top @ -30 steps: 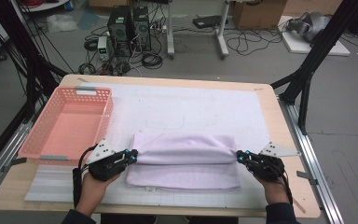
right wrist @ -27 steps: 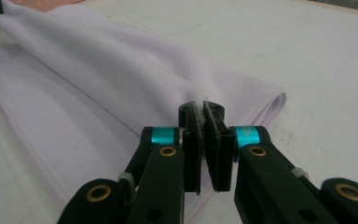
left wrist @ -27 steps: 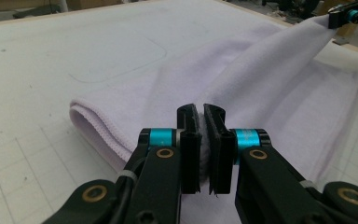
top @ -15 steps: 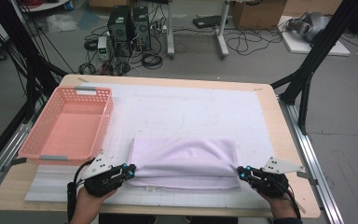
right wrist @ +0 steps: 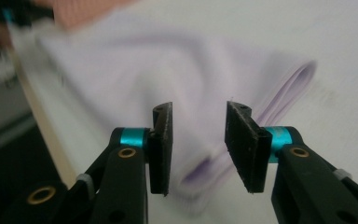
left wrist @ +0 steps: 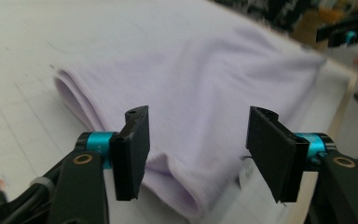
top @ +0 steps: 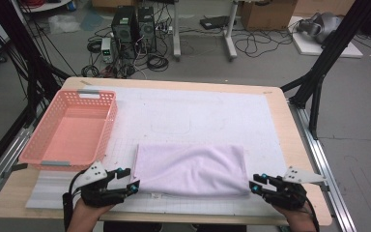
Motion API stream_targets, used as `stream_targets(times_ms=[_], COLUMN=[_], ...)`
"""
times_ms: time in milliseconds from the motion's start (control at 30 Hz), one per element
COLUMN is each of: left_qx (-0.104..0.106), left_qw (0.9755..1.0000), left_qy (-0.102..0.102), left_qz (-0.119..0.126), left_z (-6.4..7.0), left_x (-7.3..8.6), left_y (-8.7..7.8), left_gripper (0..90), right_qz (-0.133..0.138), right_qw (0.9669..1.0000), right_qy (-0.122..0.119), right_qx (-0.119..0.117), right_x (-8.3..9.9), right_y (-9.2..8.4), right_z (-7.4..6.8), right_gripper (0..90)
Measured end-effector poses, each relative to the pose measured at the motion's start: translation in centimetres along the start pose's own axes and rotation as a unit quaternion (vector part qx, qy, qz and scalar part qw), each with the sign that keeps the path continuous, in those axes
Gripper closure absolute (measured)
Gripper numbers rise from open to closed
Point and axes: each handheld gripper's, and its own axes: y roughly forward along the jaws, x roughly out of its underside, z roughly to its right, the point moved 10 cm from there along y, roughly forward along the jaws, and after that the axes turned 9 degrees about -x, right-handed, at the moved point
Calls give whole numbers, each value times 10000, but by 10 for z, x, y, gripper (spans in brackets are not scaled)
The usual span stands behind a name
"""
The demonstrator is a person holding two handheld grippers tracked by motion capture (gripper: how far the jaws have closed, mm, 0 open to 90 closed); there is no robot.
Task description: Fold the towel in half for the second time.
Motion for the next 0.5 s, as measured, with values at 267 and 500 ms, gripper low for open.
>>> stream_targets(times_ms=[267, 500], left_qx=[-500, -1079], left_qw=[9974, 9874], left_qy=[68, 347], left_qz=[-516, -1102], left_z=[-18, -32], left_x=[6, 28], left_y=[38, 50], left_gripper=[490, 500], right_qz=[-679, -1736], right_qw=[9949, 9756], right_qy=[-176, -490], right_qx=[719, 1255], right_x=[4, 30], right_y=[42, 39], right_z=[15, 24], right_gripper=[546, 519])
